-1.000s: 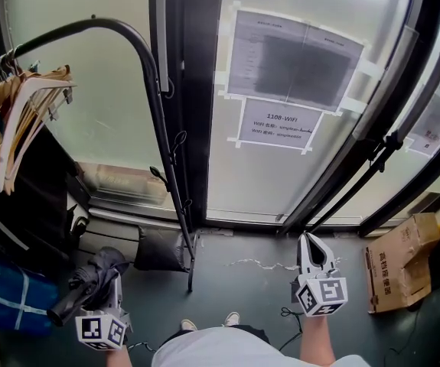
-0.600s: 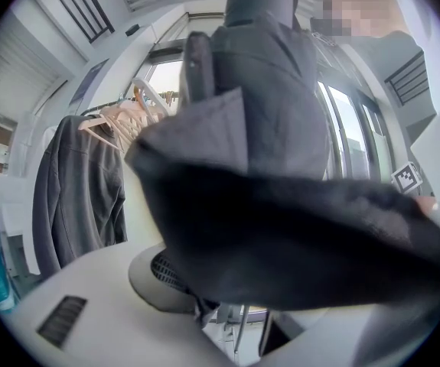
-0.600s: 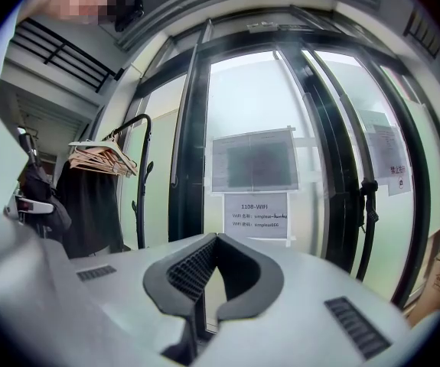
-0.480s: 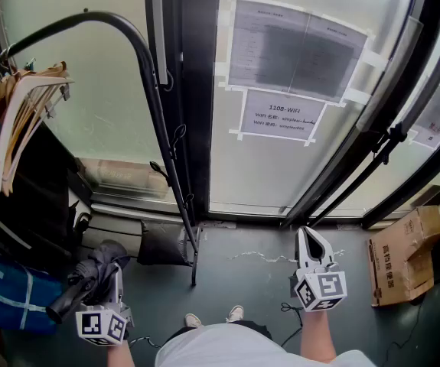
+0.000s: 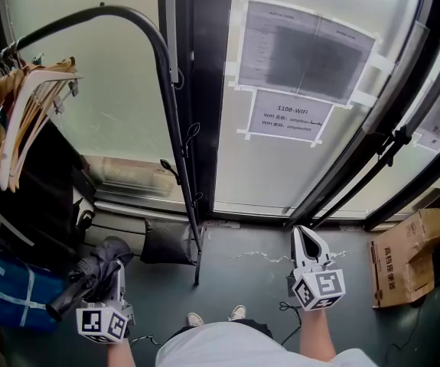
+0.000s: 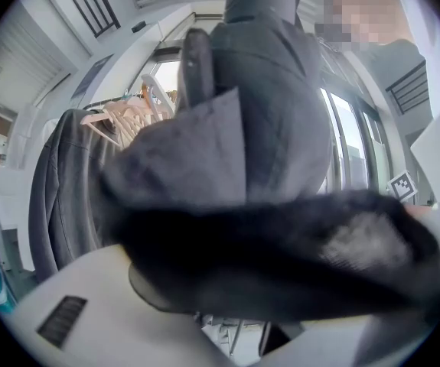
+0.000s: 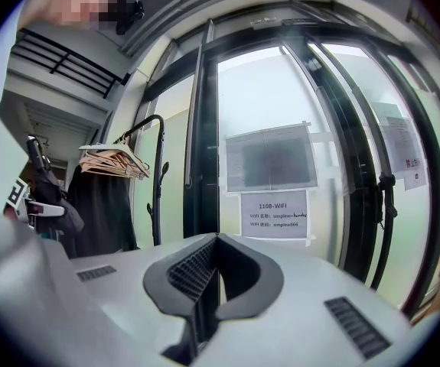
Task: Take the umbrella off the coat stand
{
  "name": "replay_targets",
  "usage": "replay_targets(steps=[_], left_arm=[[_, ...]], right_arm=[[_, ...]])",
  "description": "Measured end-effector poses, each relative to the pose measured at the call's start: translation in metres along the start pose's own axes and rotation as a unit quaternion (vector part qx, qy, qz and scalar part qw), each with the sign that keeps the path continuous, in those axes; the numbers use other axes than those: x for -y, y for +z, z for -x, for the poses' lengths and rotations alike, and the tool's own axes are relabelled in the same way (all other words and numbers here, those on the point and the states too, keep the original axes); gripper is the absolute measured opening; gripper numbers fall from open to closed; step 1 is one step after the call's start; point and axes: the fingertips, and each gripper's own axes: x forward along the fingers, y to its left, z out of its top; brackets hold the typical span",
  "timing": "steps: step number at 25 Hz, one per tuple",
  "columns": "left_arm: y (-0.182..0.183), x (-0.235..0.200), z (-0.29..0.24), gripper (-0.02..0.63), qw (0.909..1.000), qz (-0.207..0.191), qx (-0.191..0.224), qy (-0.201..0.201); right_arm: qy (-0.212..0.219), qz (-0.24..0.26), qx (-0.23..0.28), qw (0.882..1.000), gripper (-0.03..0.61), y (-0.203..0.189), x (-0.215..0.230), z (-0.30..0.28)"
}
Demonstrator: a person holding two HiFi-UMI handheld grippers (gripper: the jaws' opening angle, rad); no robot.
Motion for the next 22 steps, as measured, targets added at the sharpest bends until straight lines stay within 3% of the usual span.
replay_targets(steps=[22], left_arm=[[-0.011,-0.009,-0.003,0.23,0.9994,0.0,-0.009,-0.034]], right_arm=[[-0.003,0.022,-0.007,1.0,0.017,0.0,-0.041,0.015]])
